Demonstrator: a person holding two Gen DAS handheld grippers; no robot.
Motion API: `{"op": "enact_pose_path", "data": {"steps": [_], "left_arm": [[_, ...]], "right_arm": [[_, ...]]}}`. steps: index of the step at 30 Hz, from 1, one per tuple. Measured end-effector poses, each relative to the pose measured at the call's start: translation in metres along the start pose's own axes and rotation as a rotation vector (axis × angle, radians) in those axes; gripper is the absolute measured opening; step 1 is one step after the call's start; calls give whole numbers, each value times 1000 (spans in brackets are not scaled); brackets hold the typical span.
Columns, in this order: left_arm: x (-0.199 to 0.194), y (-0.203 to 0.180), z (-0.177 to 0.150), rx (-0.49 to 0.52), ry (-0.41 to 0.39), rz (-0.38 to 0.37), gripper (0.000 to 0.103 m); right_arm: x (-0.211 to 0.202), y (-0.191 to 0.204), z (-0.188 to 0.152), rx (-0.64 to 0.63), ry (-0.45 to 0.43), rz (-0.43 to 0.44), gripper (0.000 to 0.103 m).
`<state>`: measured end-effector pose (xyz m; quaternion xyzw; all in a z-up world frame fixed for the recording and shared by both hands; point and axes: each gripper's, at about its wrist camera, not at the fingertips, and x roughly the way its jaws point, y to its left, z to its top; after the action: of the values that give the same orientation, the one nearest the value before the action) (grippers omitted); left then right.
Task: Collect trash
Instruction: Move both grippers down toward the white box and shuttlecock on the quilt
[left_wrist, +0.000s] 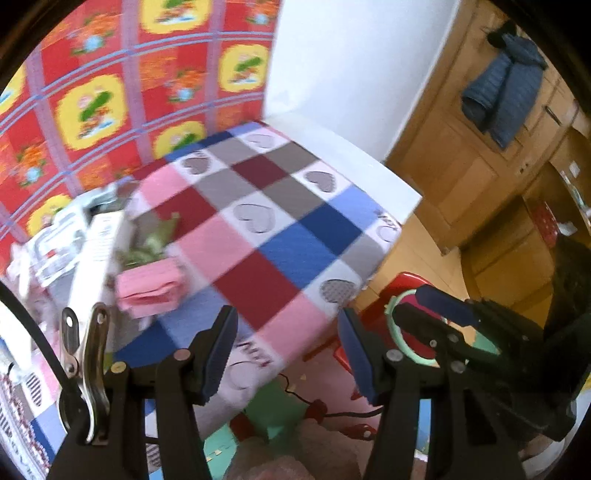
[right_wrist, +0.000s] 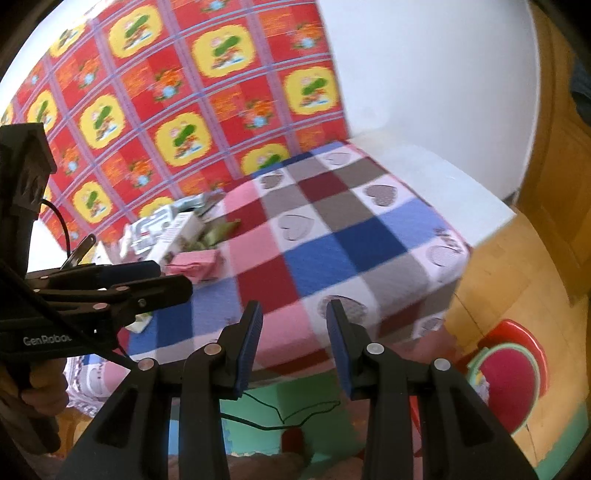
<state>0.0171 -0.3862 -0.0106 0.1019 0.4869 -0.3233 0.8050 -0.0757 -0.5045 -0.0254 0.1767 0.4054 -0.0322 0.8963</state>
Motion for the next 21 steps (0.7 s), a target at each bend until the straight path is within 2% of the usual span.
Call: {"op": "enact_pose_path", "data": {"steps": [13, 21], "left_arm": [[-47, 97, -37, -134, -30, 88, 60], [-74, 149, -59, -274, -70, 189, 60]], "right_arm": [[37, 88, 16, -106, 27, 106, 37], [63, 141, 34, -214, 63, 220, 37]]}}
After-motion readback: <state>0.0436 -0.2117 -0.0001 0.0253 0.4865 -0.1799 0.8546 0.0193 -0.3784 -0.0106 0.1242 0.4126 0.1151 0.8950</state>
